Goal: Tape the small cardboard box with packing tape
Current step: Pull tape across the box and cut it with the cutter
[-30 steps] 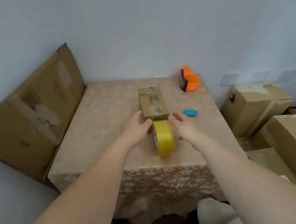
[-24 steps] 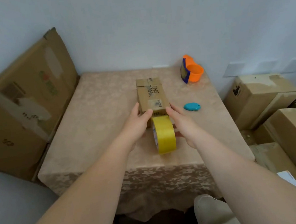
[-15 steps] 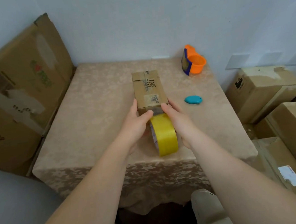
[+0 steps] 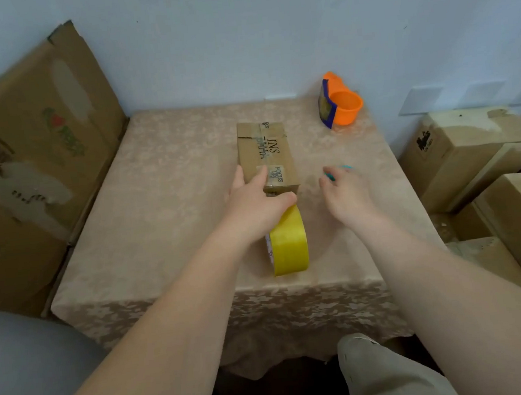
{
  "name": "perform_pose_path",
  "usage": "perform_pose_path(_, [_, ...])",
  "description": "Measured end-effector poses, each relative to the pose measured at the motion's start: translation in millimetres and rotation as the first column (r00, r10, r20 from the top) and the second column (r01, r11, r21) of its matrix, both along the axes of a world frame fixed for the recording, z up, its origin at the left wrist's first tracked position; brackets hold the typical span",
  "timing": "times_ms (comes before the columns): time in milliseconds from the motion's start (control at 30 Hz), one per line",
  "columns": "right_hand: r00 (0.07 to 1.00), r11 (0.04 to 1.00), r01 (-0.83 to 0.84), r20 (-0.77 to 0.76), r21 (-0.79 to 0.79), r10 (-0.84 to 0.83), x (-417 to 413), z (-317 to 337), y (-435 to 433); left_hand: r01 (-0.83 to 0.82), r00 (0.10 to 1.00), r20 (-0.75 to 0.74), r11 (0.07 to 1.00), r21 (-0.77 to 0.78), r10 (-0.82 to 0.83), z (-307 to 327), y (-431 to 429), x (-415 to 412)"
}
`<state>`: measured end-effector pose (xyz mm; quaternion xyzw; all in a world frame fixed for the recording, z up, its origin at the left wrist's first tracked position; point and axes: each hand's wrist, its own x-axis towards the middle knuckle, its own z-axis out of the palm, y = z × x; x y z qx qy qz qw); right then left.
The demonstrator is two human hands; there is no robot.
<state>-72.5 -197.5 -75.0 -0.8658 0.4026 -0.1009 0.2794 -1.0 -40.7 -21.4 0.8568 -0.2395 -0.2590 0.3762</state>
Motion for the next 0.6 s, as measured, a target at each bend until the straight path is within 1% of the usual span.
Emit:
perform_pose_path(33, [0.999, 0.999, -0.006, -0.054, -0.044, 0.004, 0, -5, -7, 0.0, 1.0, -0.001, 1.0, 0.005, 0.0, -1, -1, 1])
perform_pose_path(100, [0.989, 0.998, -0.004, -0.146, -0.056, -0.004, 0, -9, -16, -0.001, 1.0, 0.001, 1.0, 0.029, 0.001, -3, -1, 4])
perform_pose_path(167, [0.977, 0.997, -0.03, -0.215, -0.065, 0.015, -1, -9, -19, -0.006, 1.0, 0.01, 0.999, 0.039, 0.006, -2, -2, 3])
perform_pose_path(233, [0.964, 0.991, -0.063, -0.263, -0.116, 0.03, -1, -10, -20, -0.014, 1.0, 0.003, 0.999, 0.035, 0.014, -3, -2, 3])
perform_pose_path(300, [0.967, 0.978, -0.08, -0.253, -0.191, 0.03, -2, -14, -19, -0.021, 1.0, -0.011, 0.999, 0.027, 0.022, -5, -2, 2])
perform_pose_path(433, [0.977, 0.949, -0.118, -0.206, -0.291, 0.059, -6, -21, -12, -0.021, 0.999, -0.027, 1.0, 0.0, 0.021, -5, 0, -1])
perform_pose_path(500, [0.977, 0.939, -0.143, -0.194, -0.313, 0.084, -9, -22, -7, -0.015, 0.999, -0.045, 1.0, -0.022, 0.014, -4, 1, -2])
perform_pose_path(600, [0.973, 0.933, -0.18, -0.196, -0.31, 0.123, -17, -22, 2, -0.036, 0.994, -0.105, 0.994, -0.107, 0.024, -5, 3, -4])
